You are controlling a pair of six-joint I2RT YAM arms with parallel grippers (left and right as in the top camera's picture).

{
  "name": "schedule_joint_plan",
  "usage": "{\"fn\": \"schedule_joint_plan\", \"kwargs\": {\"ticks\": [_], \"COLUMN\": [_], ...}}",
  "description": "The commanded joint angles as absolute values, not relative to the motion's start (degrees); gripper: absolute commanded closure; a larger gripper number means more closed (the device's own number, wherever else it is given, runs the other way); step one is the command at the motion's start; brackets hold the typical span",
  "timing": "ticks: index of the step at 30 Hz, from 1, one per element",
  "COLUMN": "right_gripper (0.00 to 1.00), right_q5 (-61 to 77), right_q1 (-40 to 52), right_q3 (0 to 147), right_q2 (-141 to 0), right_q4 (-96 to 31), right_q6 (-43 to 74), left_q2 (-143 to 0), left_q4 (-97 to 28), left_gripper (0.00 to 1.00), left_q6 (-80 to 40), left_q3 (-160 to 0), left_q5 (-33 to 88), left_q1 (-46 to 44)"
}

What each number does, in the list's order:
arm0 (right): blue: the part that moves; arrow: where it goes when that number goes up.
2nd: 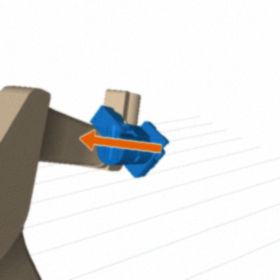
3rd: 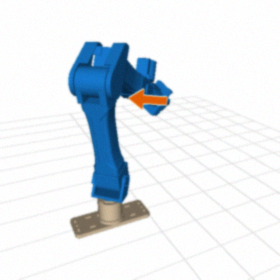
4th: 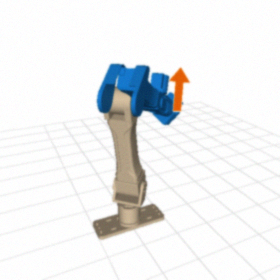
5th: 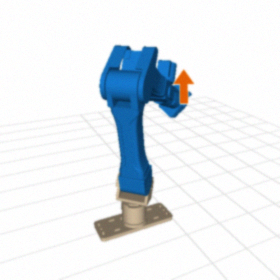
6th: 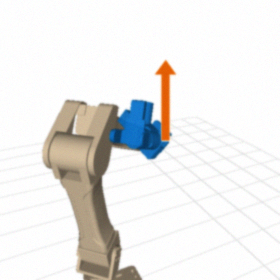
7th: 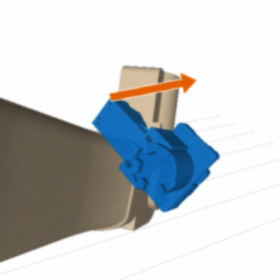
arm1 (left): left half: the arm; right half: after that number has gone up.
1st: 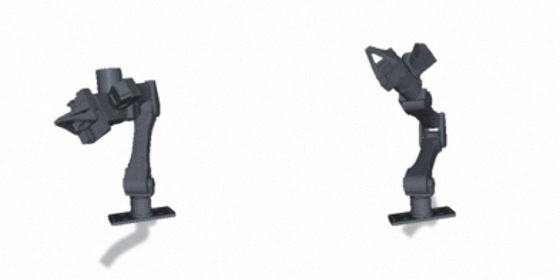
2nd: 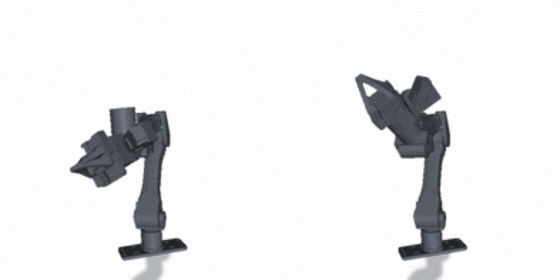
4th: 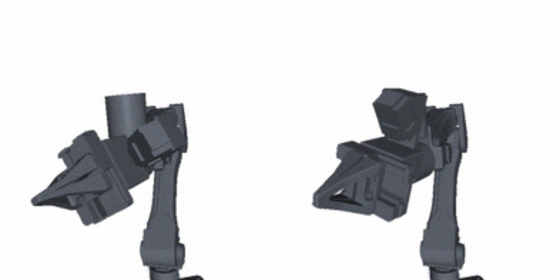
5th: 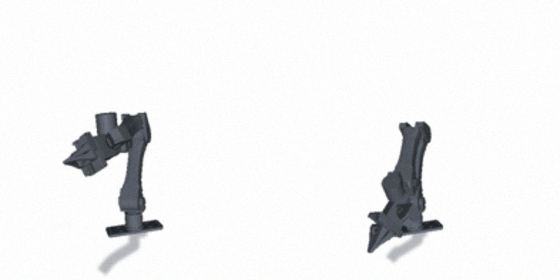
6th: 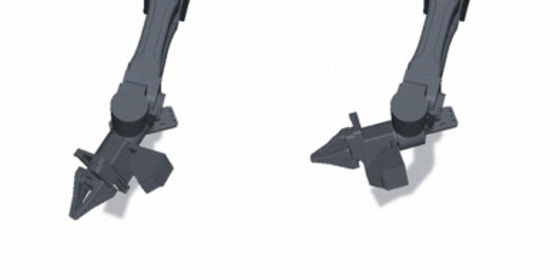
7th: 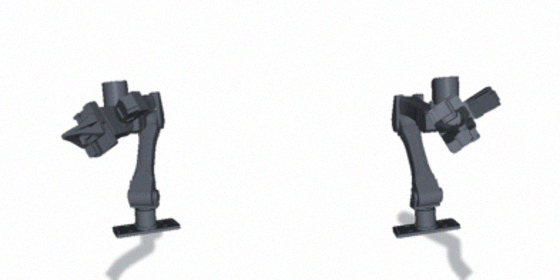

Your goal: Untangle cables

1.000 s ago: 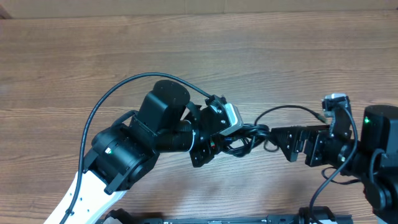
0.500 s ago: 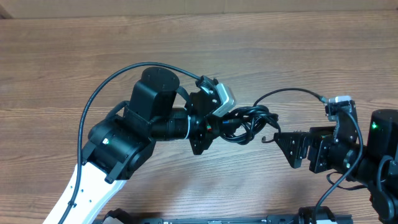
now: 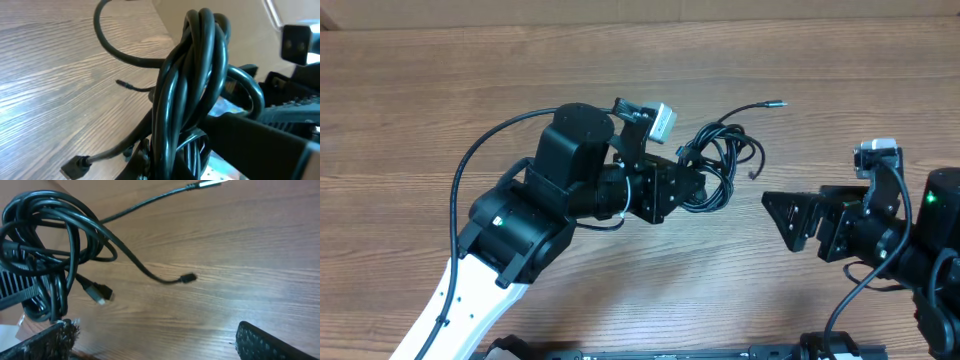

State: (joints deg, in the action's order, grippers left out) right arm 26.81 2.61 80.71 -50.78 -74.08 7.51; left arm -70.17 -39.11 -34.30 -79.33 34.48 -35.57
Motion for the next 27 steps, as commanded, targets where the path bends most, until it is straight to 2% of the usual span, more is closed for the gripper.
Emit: {"fn": "schedule_joint_plan", "kwargs": {"ticks": [1,5,7,20,27], "right_gripper": [0.00,0.00,0.00,0.00,0.00], "right_q5": [27.0,26.8,22.2,17.3,9.7], "right_q1": [2.5,2.5,2.5,2.5,2.5], "right_q3": [82.1,82.1,82.1,82.1,82.1], "right_q2": [-50.5,-50.8,-51.4,-55.7,-59.4], "right_q4": [-71.1,-68.8,-68.7,-66.5,-68.6], "right_q6": [10.3,10.5,12.6,13.8,13.8], "left_q2": [-70.0,-70.0,-70.0,-70.0,-70.0], "left_q4": [-35.9,-32.4,-30.7,-29.5,-28.3], "left_gripper": [0.96,0.96,0.96,0.96,0.96], "left_q6": [-40.8,-42.7,-44.3,-45.2,-44.8], "left_q3": [-80.1,-80.1,-80.1,-80.1,-80.1], "left_q5": [38.5,40.8,42.4,44.1,51.1], "left_q1": [-37.2,-38.6,-39.5,-40.9,-41.1]}}
